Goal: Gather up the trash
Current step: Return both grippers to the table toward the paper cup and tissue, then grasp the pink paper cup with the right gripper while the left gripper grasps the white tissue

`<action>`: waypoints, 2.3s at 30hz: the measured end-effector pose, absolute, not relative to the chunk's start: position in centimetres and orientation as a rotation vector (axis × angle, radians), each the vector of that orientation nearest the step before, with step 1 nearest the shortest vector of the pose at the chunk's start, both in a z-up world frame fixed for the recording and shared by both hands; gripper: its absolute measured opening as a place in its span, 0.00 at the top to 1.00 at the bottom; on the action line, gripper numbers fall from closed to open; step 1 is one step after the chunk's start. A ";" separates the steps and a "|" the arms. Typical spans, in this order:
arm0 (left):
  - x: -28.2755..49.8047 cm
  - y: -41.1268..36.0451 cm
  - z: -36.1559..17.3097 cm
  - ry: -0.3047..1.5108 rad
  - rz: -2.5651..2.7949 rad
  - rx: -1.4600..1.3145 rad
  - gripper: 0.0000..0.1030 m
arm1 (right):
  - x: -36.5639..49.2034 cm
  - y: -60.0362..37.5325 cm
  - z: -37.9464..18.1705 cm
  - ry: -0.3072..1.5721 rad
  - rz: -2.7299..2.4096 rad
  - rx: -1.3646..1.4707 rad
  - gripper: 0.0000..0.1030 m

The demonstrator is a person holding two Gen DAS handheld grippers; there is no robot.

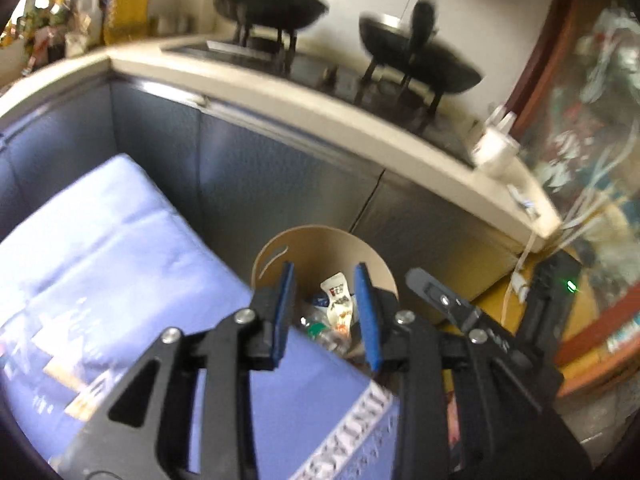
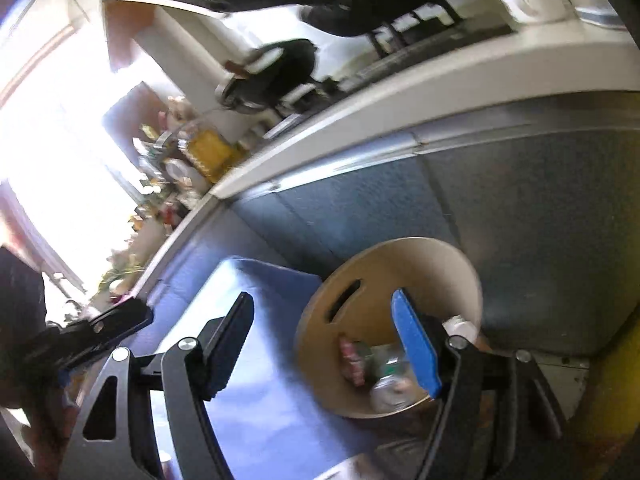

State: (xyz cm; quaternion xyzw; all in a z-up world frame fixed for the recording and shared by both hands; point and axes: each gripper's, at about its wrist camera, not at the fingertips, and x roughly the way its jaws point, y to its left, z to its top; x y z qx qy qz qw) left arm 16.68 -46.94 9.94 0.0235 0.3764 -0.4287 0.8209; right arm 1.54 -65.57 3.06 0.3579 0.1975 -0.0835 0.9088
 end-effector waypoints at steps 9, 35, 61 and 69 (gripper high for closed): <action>9.4 -28.7 9.3 0.747 -0.742 -0.038 0.72 | 2.7 -55.8 5.9 0.435 0.038 0.693 0.32; 10.1 -7.2 0.0 0.801 -0.277 0.025 0.45 | 7.8 -31.2 0.5 0.905 0.329 0.628 0.29; 12.1 -8.1 0.8 0.905 -0.388 -0.129 0.91 | 8.8 -31.0 1.0 0.869 0.368 0.526 0.43; 10.2 -13.5 2.0 0.927 -0.552 -0.155 0.91 | 5.7 -36.9 2.1 0.776 0.246 0.516 0.43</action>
